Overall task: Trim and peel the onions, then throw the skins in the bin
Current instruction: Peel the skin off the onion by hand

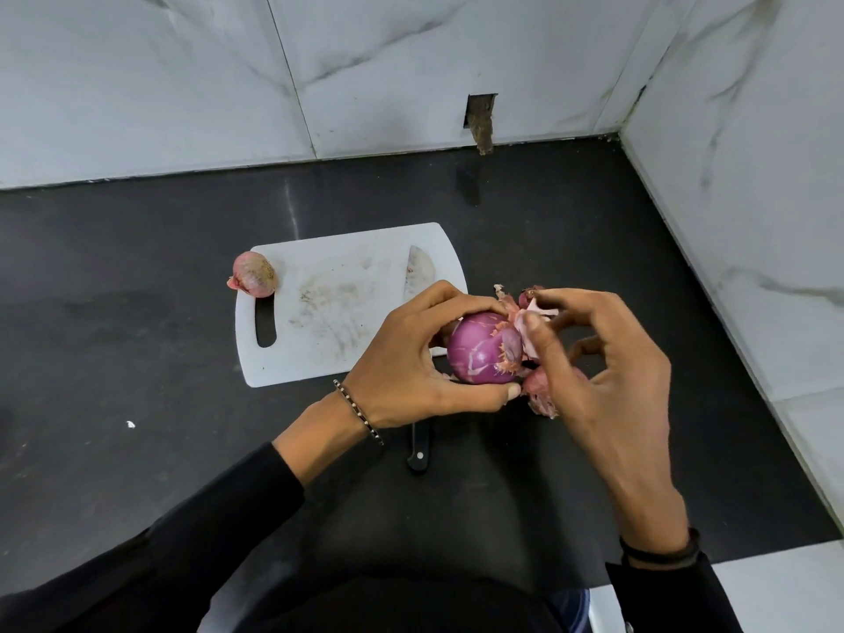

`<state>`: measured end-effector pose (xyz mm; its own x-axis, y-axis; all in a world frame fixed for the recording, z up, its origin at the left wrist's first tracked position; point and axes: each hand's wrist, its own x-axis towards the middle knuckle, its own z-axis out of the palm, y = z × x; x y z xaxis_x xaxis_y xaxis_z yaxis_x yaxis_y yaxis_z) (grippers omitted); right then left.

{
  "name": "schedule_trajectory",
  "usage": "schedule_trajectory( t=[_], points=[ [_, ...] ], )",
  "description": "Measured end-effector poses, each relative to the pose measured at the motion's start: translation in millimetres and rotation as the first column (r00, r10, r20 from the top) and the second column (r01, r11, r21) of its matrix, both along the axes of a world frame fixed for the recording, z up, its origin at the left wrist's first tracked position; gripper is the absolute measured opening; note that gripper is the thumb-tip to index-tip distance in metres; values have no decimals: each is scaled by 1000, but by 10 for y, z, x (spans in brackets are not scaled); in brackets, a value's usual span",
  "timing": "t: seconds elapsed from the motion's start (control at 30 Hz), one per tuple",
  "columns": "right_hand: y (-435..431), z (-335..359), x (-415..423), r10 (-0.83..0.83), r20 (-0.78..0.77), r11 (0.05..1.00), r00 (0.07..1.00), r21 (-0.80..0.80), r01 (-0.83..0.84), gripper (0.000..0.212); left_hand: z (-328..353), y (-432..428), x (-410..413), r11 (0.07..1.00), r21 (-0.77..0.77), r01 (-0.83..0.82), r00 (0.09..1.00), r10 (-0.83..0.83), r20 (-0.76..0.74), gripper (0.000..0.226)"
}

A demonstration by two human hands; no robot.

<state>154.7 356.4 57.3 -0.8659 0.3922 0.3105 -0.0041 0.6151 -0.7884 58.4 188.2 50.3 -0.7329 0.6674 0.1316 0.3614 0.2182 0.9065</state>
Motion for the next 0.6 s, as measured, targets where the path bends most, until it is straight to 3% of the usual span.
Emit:
schedule_trajectory(
  t=[0.1,0.2,0.27,0.33,0.43,0.53,0.6],
  points=[
    [34,-40,10,-183,-44,983,982,12,184,18,-14,19,11,1000,-11,-6,1000,7,17,66],
    [1,9,40,-99,-39,993,994,-71,96,19,-43,35,-5,999,-30,-12,1000,12,20,67],
    [-27,-13,46,-33,-5,999,999,-25,33,22,-62,44,-13,999,-34,-8,1000,9,19,67],
    [-18,-103,51,-71,24,996,997,48,70,23,-70,48,-11,999,-37,-9,999,10,32,66],
    [63,-184,80,-167,55,985,984,-24,168,19,-71,64,-10,999,-40,-13,997,16,80,63],
    [111,-150,120,-78,54,995,995,70,74,21,-82,60,-14,1000,-24,-12,990,15,142,58],
    [116,-73,154,16,34,999,999,-31,-15,21,-65,50,-9,1000,-10,6,982,-4,191,55]
  ],
)
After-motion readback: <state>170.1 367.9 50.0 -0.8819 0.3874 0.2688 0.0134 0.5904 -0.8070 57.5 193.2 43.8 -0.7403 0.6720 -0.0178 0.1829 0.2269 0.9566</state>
